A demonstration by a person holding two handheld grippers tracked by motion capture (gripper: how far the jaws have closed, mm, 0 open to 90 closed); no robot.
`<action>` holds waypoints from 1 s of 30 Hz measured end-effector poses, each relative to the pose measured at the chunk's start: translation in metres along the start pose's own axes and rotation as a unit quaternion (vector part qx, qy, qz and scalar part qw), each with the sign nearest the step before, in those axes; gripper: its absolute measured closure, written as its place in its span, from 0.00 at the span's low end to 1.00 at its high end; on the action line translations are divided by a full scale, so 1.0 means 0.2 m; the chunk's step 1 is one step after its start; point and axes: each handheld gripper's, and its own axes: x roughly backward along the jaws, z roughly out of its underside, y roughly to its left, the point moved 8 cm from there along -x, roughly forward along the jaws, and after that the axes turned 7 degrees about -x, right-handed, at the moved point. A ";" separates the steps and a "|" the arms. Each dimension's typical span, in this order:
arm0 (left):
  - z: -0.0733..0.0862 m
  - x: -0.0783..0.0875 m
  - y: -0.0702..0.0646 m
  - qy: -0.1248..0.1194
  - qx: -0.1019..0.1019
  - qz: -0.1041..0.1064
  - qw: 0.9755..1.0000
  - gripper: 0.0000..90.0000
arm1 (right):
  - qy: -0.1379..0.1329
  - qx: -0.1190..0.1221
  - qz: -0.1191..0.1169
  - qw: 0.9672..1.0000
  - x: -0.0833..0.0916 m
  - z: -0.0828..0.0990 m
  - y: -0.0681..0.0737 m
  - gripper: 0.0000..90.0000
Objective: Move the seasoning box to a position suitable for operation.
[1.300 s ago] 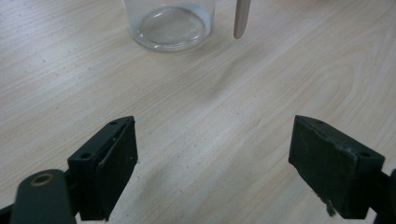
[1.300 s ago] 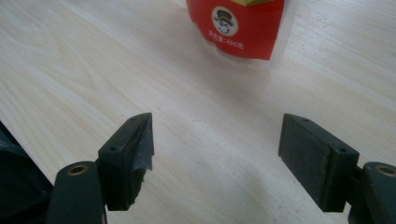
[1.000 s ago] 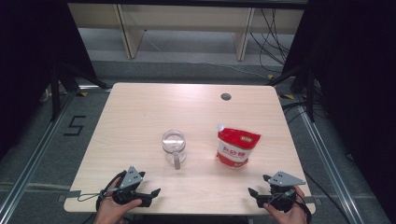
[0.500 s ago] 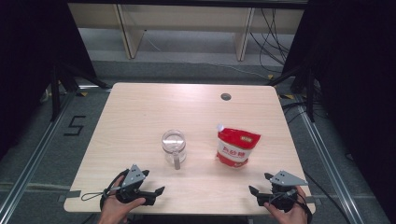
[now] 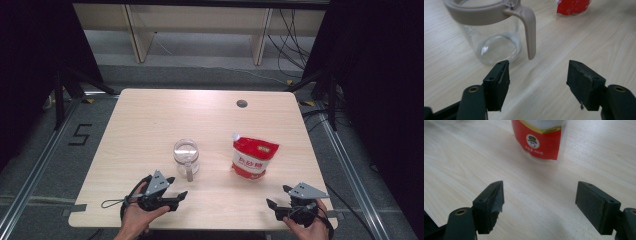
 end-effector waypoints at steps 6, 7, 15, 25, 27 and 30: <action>-0.04 -0.11 0.01 -0.012 0.020 -0.015 1.000 0.52 | -0.002 0.002 0.000 1.000 0.01 0.00 0.00 0.27; -0.05 -0.11 0.01 -0.013 0.020 -0.017 1.000 0.53 | -0.004 0.013 -0.003 1.000 0.00 0.00 -0.01 0.28; -0.08 -0.18 0.02 -0.006 -0.011 -0.040 0.999 0.63 | -0.004 0.019 -0.006 1.000 0.00 0.00 0.00 0.28; -0.10 -0.21 0.04 0.001 -0.031 -0.051 0.998 0.82 | -0.003 0.026 -0.009 1.000 -0.01 0.00 0.00 0.28; -0.10 -0.20 0.04 -0.004 -0.010 -0.040 0.999 0.83 | 0.000 0.020 -0.013 1.000 -0.01 0.00 0.01 0.28; -0.08 -0.17 0.06 -0.002 -0.008 -0.031 0.999 0.84 | -0.002 0.021 -0.009 1.000 -0.01 0.00 0.00 0.28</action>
